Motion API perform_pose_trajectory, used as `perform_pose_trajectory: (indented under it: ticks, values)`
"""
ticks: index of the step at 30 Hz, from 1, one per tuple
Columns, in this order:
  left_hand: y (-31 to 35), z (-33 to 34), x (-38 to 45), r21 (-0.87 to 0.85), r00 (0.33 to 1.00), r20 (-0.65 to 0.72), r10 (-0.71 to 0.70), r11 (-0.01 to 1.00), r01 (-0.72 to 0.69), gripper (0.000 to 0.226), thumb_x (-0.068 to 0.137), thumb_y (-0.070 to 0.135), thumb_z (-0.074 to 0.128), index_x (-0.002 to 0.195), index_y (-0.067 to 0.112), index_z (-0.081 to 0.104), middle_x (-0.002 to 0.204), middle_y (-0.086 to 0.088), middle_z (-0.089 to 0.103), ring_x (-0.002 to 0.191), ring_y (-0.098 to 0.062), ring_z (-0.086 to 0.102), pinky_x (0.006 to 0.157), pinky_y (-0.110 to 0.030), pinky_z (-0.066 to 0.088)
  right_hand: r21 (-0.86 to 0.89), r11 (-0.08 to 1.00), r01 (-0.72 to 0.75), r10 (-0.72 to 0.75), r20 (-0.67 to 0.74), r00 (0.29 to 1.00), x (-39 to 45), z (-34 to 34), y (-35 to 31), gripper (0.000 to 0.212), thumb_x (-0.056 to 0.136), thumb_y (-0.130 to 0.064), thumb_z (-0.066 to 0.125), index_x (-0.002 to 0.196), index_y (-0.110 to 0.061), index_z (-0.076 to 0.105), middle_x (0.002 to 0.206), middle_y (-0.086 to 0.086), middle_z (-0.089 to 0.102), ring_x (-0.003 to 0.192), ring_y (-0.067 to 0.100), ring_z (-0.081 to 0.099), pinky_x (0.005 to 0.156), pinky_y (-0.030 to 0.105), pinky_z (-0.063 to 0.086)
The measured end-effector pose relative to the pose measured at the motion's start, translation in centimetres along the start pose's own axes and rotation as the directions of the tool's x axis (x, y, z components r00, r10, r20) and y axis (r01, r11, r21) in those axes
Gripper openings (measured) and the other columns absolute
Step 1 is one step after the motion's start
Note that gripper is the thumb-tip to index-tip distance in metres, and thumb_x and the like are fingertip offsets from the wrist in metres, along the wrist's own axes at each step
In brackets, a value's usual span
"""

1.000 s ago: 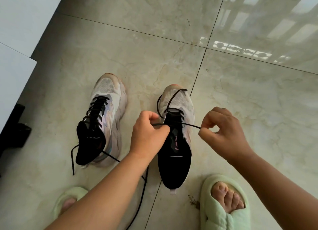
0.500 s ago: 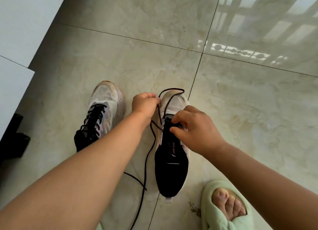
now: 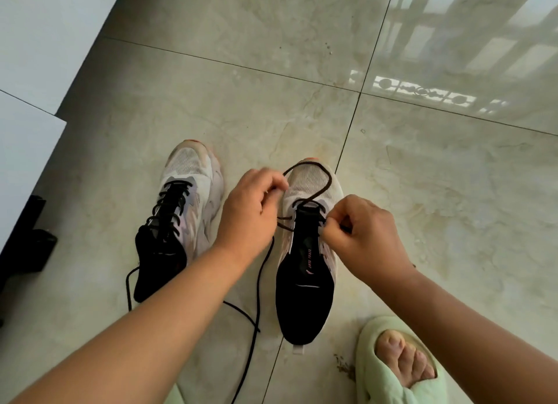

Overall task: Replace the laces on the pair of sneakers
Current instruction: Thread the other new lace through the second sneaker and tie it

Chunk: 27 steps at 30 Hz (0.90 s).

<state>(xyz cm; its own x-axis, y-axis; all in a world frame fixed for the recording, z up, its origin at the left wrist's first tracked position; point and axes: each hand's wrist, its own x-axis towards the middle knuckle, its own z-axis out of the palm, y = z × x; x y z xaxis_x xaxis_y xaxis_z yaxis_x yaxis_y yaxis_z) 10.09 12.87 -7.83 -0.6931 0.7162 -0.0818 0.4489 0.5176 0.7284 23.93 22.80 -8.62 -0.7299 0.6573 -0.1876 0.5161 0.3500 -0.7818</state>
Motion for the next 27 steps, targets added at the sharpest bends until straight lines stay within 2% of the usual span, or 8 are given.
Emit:
perform_pose_trajectory:
  ticks: [3,5,8,14,16,19,21,27]
  values:
    - [0.9,0.1,-2.2,0.095,0.995,0.102,0.006,0.995,-0.016,0.011,0.081,0.019,0.064,0.092,0.019,0.066,0.088,0.012,0.049,0.079,-0.004,0.053,0.074,-0.018,0.044,0.026,0.999,-0.02,0.02,-0.027,0.999,-0.3,0.0,0.1,0.011,0.077,-0.01,0.059,0.069,-0.011,0.052,0.062,-0.007,0.052,0.068,0.009,0.049,0.056,0.013,0.038]
    - [1.1,0.7,-3.2,0.233,0.983,0.169,-0.066,0.972,0.025,0.034,0.075,0.041,0.065,0.104,0.023,0.059,0.095,0.013,0.043,0.09,-0.008,0.051,0.078,-0.023,0.042,0.01,1.0,-0.007,0.008,-0.018,1.0,-0.5,0.0,0.4,0.011,0.078,-0.012,0.058,0.07,-0.012,0.051,0.063,-0.008,0.051,0.067,0.008,0.049,0.056,0.011,0.037]
    - [0.8,1.4,-3.9,0.303,0.98,0.114,-0.16,0.945,0.119,0.034,0.076,0.03,0.066,0.106,0.025,0.05,0.1,0.013,0.037,0.092,-0.01,0.05,0.072,-0.02,0.036,-0.099,0.995,-0.021,0.019,-0.017,1.0,-1.2,-0.8,1.6,0.011,0.076,-0.012,0.058,0.069,-0.01,0.05,0.062,-0.003,0.051,0.058,0.01,0.045,0.051,0.016,0.033]
    - [1.1,2.6,-4.4,0.192,0.981,0.048,-0.19,0.965,0.177,0.029,0.076,0.024,0.066,0.101,0.024,0.051,0.098,0.014,0.044,0.076,-0.009,0.05,0.065,-0.018,0.034,-0.288,0.927,-0.24,0.239,-0.038,0.97,-2.1,-1.8,3.8,0.018,0.074,-0.014,0.057,0.063,-0.01,0.044,0.06,0.001,0.047,0.056,0.018,0.042,0.048,0.028,0.029]
    - [1.0,2.7,-4.4,0.202,0.984,0.038,-0.172,0.966,0.161,0.028,0.075,0.024,0.066,0.1,0.023,0.053,0.097,0.014,0.043,0.072,-0.009,0.048,0.063,-0.017,0.033,-0.239,0.951,-0.197,0.197,-0.023,0.98,-1.8,-1.7,3.3,0.014,0.075,-0.014,0.058,0.068,-0.013,0.046,0.068,-0.003,0.048,0.06,0.014,0.044,0.051,0.026,0.03]
    - [0.9,2.6,-4.6,0.211,0.989,0.04,-0.146,0.968,0.134,0.026,0.076,0.02,0.067,0.099,0.021,0.055,0.094,0.014,0.044,0.073,-0.009,0.049,0.063,-0.018,0.036,-0.149,0.989,-0.009,-0.005,-0.092,0.996,-1.4,-1.7,1.8,0.008,0.076,-0.014,0.068,0.079,-0.012,0.061,0.083,-0.001,0.052,0.077,0.019,0.049,0.065,0.029,0.038]
    - [1.0,2.7,-4.8,0.199,0.991,0.039,-0.125,0.973,0.115,0.023,0.077,0.021,0.067,0.098,0.02,0.056,0.094,0.012,0.047,0.078,-0.009,0.052,0.065,-0.02,0.041,-0.214,0.972,0.099,-0.115,-0.063,0.991,-0.9,-1.4,1.2,0.01,0.074,-0.016,0.074,0.08,-0.012,0.067,0.084,0.002,0.055,0.081,0.023,0.049,0.072,0.035,0.038]
    - [1.3,2.9,-5.1,0.152,0.993,0.043,-0.113,0.983,0.105,0.018,0.079,0.017,0.065,0.096,0.018,0.058,0.095,0.008,0.053,0.079,-0.014,0.056,0.066,-0.031,0.049,-0.447,0.883,0.143,-0.109,0.101,0.989,0.6,0.1,0.0,0.01,0.08,-0.018,0.064,0.084,-0.009,0.066,0.086,0.004,0.06,0.09,0.028,0.051,0.078,0.036,0.034]
